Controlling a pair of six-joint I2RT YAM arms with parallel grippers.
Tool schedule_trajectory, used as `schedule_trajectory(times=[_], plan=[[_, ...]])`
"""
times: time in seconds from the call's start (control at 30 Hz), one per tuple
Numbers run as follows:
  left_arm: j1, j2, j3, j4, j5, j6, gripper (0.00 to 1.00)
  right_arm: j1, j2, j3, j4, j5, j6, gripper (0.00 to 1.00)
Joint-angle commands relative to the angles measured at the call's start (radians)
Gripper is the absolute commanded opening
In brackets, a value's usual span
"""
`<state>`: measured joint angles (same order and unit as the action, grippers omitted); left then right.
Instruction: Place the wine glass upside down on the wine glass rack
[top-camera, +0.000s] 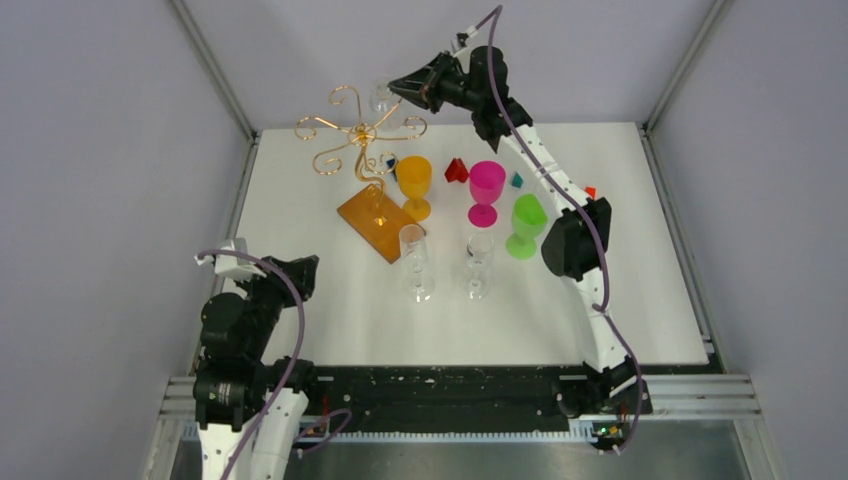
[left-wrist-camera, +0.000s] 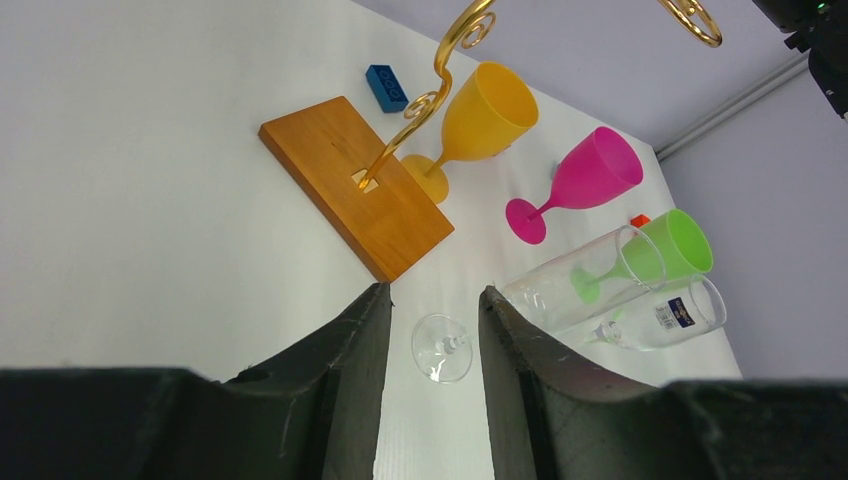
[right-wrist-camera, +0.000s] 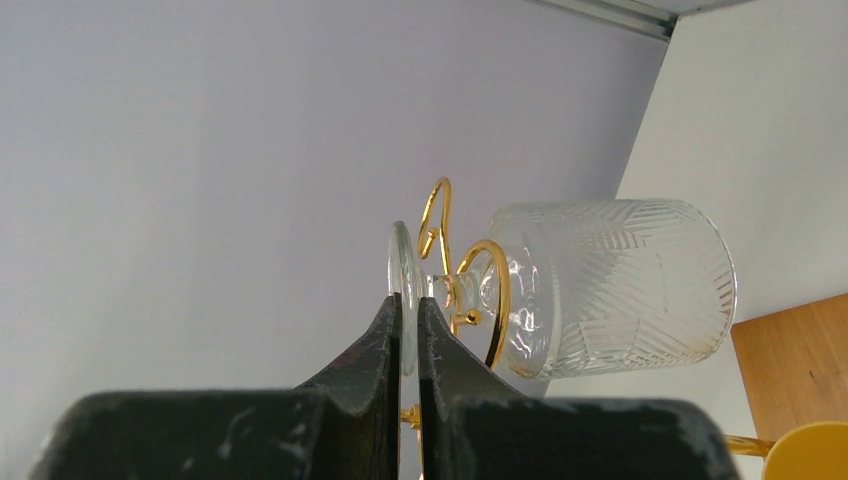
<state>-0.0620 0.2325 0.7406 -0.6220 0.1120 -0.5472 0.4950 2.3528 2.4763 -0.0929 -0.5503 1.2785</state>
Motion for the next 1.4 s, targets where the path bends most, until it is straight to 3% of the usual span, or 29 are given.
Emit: schedule_trajectory(times=[0.0, 0.33, 0.57, 0.77, 1.37], plan=[[-0.004, -0.014, -0.002, 0.028, 0.003, 0.007, 0.43, 0.003, -0.004, 0.072, 0.059, -0.037, -0.009, 0.00], [-0.004, -0.019, -0.005, 0.024, 0.005, 0.006, 0.43, 0.004, -0.012, 0.047, 0.023, -0.049, -0.039, 0.00], [-0.004, -0.020, -0.004, 0.025, 0.003, 0.009, 0.44, 0.004, -0.015, 0.049, 0.039, -0.052, -0.033, 0.17], [-0.005, -0.019, -0.002, 0.022, 0.003, 0.009, 0.44, 0.005, -0.016, 0.042, 0.076, -0.075, -0.020, 0.25], [-0.004, -0.019, -0.001, 0.025, 0.002, 0.009, 0.45, 0.004, -0.019, 0.035, 0.115, -0.125, 0.006, 0.32]])
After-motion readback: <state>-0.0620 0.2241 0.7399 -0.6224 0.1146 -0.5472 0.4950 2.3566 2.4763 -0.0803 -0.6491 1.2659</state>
